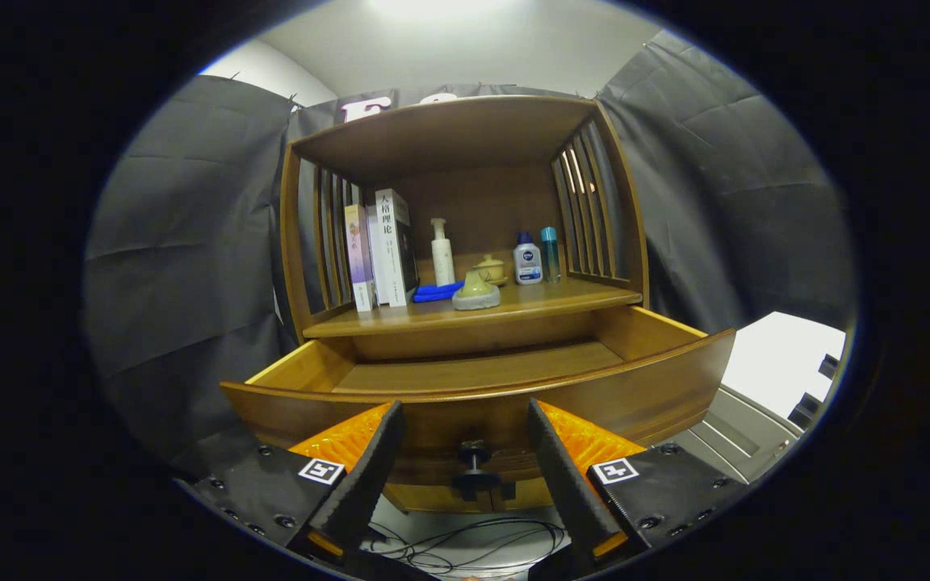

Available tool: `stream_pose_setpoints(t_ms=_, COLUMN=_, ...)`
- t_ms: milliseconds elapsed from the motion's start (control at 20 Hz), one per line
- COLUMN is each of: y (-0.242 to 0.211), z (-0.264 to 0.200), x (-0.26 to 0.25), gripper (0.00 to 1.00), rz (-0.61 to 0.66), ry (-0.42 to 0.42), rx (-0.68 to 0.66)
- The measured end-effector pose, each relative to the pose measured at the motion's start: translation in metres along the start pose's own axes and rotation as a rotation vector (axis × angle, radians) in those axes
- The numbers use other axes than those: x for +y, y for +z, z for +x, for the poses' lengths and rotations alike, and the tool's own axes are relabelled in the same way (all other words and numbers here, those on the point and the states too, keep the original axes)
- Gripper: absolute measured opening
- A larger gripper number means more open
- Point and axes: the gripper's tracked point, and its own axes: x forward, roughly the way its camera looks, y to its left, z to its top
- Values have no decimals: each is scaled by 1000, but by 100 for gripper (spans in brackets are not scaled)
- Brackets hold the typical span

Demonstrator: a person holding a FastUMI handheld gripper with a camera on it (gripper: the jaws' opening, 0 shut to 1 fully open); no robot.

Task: Pull open the drawer, take out the items inside it, and place them on the countertop above the cabinet.

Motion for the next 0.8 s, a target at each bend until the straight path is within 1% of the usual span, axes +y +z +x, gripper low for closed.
stream_pose_setpoints(t_ms=300, y=-24, z=18, x=0, gripper=96, rz=-32, ry=-13, rx=36)
stream_pose_setpoints(t_ms=650, y=-28, z=28, x=5, gripper=97, rz=-96, ry=-27, rx=11)
stream_pose_setpoints(t_ms=800, y=-28, z=28, x=6, gripper=98, rz=-99, ry=-27, rx=3)
